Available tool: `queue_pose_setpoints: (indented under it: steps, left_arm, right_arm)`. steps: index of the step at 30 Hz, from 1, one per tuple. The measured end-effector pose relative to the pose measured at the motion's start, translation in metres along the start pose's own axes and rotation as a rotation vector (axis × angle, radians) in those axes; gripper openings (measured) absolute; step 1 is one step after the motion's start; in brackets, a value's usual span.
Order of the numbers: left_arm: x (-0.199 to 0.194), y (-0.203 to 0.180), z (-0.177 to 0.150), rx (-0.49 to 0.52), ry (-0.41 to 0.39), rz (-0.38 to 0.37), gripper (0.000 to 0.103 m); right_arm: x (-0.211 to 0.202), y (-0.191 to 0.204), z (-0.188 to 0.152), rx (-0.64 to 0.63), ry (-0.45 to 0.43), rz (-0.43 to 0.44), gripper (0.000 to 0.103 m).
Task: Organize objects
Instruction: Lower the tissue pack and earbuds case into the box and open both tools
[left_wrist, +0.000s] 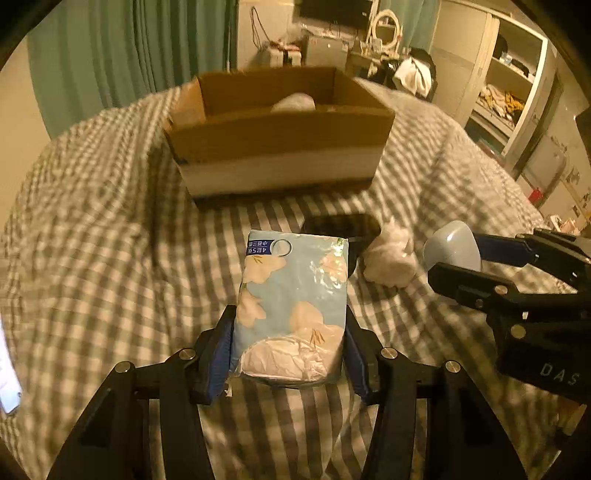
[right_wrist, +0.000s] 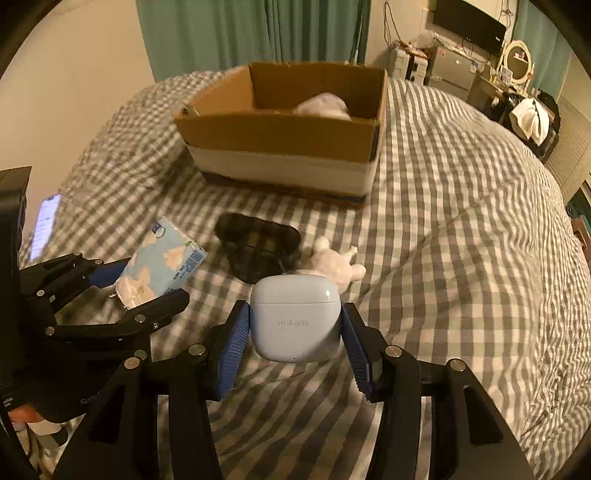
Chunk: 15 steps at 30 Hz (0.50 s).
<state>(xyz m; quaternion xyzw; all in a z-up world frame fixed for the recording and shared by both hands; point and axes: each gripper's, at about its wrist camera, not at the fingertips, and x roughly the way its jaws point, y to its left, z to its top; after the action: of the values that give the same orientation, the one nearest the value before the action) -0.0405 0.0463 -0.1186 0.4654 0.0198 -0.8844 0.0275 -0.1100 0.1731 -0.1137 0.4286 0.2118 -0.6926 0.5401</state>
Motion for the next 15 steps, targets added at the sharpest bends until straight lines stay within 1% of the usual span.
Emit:
queue_pose_setpoints:
  steps: [5, 10, 13, 15]
  left_arm:
    - [-0.041, 0.000, 0.013, 0.011, -0.086, 0.025, 0.054]
    - [-0.069, 0.003, 0.035, 0.020, -0.158, 0.053, 0.054]
    - [-0.080, 0.006, 0.055, 0.023, -0.196, 0.068, 0.054]
    - [-0.087, 0.008, 0.072, 0.033, -0.232, 0.094, 0.054]
  right_arm:
    - [-0.037, 0.012, 0.008, -0.026, -0.069, -0.007, 0.050]
    - [-0.074, 0.023, 0.024, -0.057, -0.148, -0.028, 0.050]
    - [-0.091, 0.026, 0.038, -0.074, -0.194, -0.033, 0.050]
    - [-0.100, 0.028, 0.051, -0.081, -0.225, -0.037, 0.050]
